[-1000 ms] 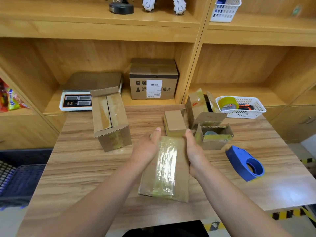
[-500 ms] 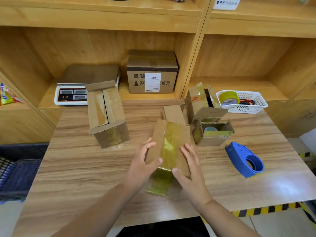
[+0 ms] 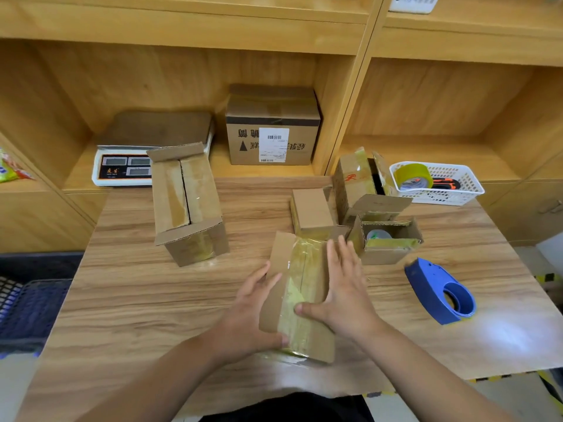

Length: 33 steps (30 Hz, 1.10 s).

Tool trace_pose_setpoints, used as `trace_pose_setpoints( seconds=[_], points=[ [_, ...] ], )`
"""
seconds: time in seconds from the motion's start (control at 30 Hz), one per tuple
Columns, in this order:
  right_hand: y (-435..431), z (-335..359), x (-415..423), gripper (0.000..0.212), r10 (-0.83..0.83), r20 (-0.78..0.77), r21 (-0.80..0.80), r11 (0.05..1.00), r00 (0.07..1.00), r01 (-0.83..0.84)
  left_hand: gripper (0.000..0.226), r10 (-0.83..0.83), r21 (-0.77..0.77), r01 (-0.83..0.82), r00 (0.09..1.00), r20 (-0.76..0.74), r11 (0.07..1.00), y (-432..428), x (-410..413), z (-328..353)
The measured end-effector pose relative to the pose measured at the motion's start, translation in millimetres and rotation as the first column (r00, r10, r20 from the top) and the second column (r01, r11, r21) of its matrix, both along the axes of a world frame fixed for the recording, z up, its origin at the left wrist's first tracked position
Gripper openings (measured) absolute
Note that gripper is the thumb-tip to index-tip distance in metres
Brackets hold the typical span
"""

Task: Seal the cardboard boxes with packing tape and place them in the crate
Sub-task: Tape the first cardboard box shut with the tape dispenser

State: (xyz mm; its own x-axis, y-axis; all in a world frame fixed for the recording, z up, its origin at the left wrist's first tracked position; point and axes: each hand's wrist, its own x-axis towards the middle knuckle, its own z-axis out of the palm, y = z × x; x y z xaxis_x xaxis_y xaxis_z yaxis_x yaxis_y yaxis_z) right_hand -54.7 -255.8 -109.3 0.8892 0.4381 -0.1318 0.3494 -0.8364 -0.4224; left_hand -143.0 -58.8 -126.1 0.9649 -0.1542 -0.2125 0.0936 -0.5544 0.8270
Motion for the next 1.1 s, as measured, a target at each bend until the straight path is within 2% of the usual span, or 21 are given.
trace_pose_setpoints(
  seconds=[0.13, 0.23, 0.3, 0.4, 0.5, 0.57, 0.6, 0.67, 0.7, 0.73, 0.83, 1.1],
  points=[
    [9, -2, 30, 0.137, 0.111, 0.017, -0.071, 0.991, 0.994, -0.109, 0.104, -0.023, 0.015, 0.023, 1.0, -0.015, 1.0, 4, 6, 2],
    [15, -2, 49, 0.126, 0.046, -0.034, -0.022, 0.999, 0.998, -0.046, 0.098, -0.038, 0.017, 0.039, 0.999, -0.019, 0.999, 5, 7, 2],
    [19, 2, 63, 0.108, -0.006, -0.084, 0.044, 0.999, 0.996, 0.01, 0.096, -0.028, 0.005, 0.028, 0.999, -0.019, 1.0, 5, 7, 2],
    [21, 7, 73, 0.072, -0.036, -0.063, 0.094, 0.995, 0.997, 0.042, 0.094, -0.024, -0.014, 0.023, 1.0, -0.021, 1.0, 5, 8, 3],
    [23, 11, 73, 0.059, -0.059, -0.004, 0.08, 0.995, 0.998, 0.059, 0.096, 0.001, -0.055, -0.002, 1.0, -0.029, 0.998, 3, 8, 4],
    [24, 14, 65, 0.072, 0.008, 0.148, -0.064, 0.998, 0.989, 0.001, 0.102, 0.021, -0.076, -0.023, 0.999, -0.032, 0.997, 2, 8, 5],
    [25, 14, 57, 0.088, 0.07, 0.198, -0.153, 0.987, 0.978, -0.04, 0.105, 0.026, -0.082, -0.028, 0.999, -0.031, 0.996, 1, 7, 4],
    [26, 10, 34, 0.122, 0.23, 0.203, -0.302, 0.939, 0.952, -0.163, 0.108, 0.034, -0.095, -0.036, 0.999, -0.029, 0.995, -1, 7, 5],
    [27, 6, 20, 0.128, 0.291, 0.176, -0.34, 0.915, 0.94, -0.219, 0.109, 0.034, -0.1, -0.038, 0.999, -0.036, 0.994, -2, 7, 5],
    [27, 2, 9, 0.128, 0.317, 0.15, -0.356, 0.901, 0.936, -0.248, 0.11, 0.033, -0.104, -0.038, 0.998, -0.049, 0.994, -2, 7, 6],
    [28, -1, 5, 0.127, 0.262, 0.098, -0.327, 0.92, 0.96, -0.218, 0.116, 0.036, -0.123, -0.048, 0.994, -0.1, 0.991, -2, 7, 9],
    [37, 2, 25, 0.149, 0.243, 0.021, -0.324, 0.919, 0.97, -0.224, 0.123, 0.068, -0.132, -0.09, 0.985, -0.158, 0.987, -3, 8, 7]
  ],
)
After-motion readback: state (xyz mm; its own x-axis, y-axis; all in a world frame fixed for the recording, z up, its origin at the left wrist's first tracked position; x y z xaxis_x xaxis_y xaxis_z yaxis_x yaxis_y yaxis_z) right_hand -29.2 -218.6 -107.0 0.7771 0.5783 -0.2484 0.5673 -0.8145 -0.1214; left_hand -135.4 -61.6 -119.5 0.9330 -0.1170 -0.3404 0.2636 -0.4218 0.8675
